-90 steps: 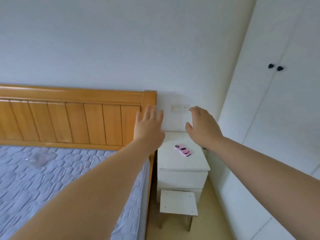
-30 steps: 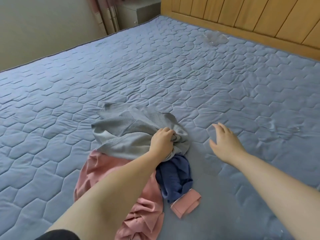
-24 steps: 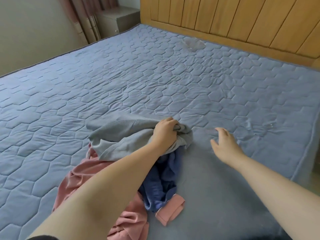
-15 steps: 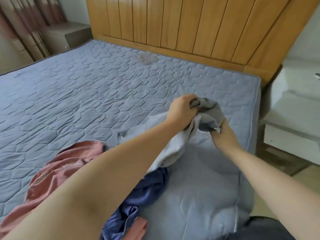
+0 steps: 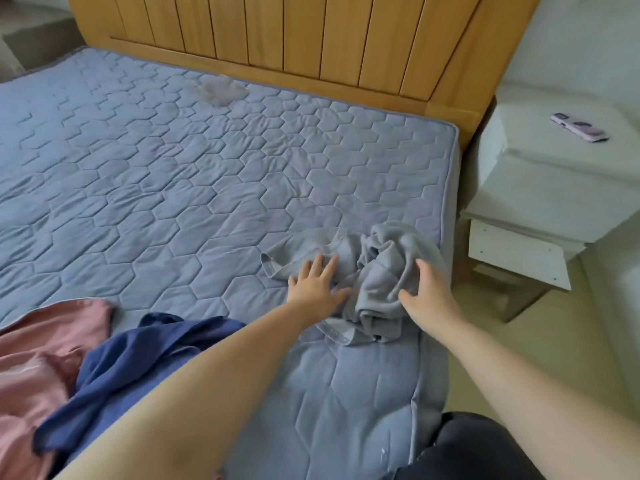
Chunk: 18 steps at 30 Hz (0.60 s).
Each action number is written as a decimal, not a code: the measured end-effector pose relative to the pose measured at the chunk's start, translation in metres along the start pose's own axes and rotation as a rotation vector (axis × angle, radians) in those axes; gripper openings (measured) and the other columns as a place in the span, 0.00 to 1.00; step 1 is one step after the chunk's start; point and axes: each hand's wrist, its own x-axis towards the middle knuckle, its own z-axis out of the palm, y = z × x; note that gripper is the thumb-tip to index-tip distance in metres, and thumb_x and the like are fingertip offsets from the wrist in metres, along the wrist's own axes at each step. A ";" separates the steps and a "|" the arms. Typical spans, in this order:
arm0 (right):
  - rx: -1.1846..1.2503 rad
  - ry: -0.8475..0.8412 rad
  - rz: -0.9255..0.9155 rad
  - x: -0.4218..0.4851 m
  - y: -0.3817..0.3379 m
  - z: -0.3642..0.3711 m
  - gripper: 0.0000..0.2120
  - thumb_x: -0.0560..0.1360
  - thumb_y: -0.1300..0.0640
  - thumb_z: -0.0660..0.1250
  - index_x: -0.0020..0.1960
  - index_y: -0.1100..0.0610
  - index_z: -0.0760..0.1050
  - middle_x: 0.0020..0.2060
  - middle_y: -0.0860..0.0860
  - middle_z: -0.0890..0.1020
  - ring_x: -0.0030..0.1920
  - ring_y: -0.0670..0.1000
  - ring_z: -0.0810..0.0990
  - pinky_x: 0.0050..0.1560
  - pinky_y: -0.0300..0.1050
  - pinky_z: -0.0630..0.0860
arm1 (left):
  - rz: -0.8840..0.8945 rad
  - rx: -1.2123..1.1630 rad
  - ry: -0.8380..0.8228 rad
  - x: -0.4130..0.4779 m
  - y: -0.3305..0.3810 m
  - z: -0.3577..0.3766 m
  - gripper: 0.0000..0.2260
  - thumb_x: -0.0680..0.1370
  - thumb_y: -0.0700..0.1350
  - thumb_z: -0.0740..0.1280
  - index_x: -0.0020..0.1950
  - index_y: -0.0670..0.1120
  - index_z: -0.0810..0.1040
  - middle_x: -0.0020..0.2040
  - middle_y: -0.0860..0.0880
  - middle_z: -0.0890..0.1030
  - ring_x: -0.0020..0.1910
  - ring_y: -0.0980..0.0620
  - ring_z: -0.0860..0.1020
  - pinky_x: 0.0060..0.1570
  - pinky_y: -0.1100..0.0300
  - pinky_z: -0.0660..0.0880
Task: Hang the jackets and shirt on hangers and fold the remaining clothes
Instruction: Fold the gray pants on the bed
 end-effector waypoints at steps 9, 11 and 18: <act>-0.512 -0.186 -0.116 0.039 0.016 0.068 0.57 0.63 0.26 0.64 0.74 0.42 0.30 0.76 0.51 0.38 0.76 0.56 0.41 0.70 0.69 0.52 | 0.091 0.122 0.134 0.031 -0.047 0.075 0.34 0.76 0.67 0.52 0.74 0.62 0.34 0.77 0.51 0.35 0.77 0.49 0.41 0.75 0.48 0.48; -0.489 -0.202 -0.076 0.056 0.023 0.082 0.59 0.61 0.25 0.65 0.75 0.46 0.30 0.76 0.51 0.41 0.76 0.56 0.44 0.69 0.67 0.57 | 0.127 0.134 0.262 0.034 -0.051 0.086 0.32 0.75 0.65 0.48 0.75 0.62 0.37 0.78 0.51 0.38 0.78 0.49 0.43 0.74 0.50 0.48; -0.263 0.299 -0.256 0.086 0.043 0.111 0.24 0.67 0.51 0.73 0.59 0.60 0.73 0.50 0.58 0.77 0.54 0.62 0.73 0.36 0.49 0.70 | 0.199 0.043 0.469 0.047 -0.053 0.102 0.30 0.74 0.55 0.57 0.77 0.55 0.58 0.78 0.46 0.56 0.76 0.43 0.56 0.71 0.49 0.55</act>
